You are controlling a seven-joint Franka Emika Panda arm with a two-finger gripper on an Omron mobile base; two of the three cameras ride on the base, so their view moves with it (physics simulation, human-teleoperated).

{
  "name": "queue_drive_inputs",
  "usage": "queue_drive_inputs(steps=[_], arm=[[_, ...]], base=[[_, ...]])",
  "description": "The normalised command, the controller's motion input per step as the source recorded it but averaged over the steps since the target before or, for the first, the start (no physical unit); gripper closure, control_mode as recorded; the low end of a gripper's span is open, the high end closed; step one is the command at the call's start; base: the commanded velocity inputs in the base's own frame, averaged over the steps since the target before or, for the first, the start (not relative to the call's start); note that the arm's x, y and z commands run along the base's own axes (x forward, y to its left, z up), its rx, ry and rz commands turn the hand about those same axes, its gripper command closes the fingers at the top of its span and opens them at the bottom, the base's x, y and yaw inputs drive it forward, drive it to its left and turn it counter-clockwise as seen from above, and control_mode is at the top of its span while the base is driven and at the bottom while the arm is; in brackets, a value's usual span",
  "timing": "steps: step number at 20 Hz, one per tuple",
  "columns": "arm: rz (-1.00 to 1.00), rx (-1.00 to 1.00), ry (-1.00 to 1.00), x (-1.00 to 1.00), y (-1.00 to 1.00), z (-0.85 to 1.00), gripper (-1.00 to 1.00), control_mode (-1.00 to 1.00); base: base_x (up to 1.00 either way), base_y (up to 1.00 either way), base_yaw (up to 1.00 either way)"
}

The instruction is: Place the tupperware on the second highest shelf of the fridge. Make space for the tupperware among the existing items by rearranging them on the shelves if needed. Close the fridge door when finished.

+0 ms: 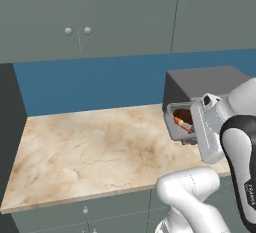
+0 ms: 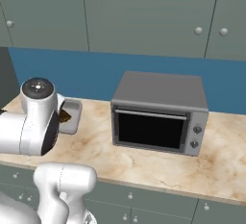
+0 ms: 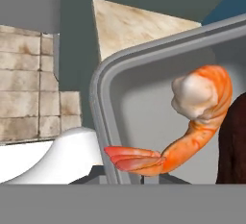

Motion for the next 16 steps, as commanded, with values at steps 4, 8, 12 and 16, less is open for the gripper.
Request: queue_drive_inputs(steps=[4, 8, 12, 16], arm=[[0.17, -0.02, 0.0, -0.56, 0.0, 0.11, 1.0, -1.0], [0.0, 0.01, 0.04, 0.68, 0.0, 0.35, 1.0, -1.0], [0.0, 0.0, 0.0, 0.56, 0.0, 0.05, 1.0, -1.0], [0.0, 0.0, 0.0, 0.29, 0.0, 0.0, 1.0, -1.0]], base=[[0.0, 0.0, 0.0], [0.0, 0.0, 0.0], [0.0, 0.0, 0.0], [0.0, 0.0, 0.0]])
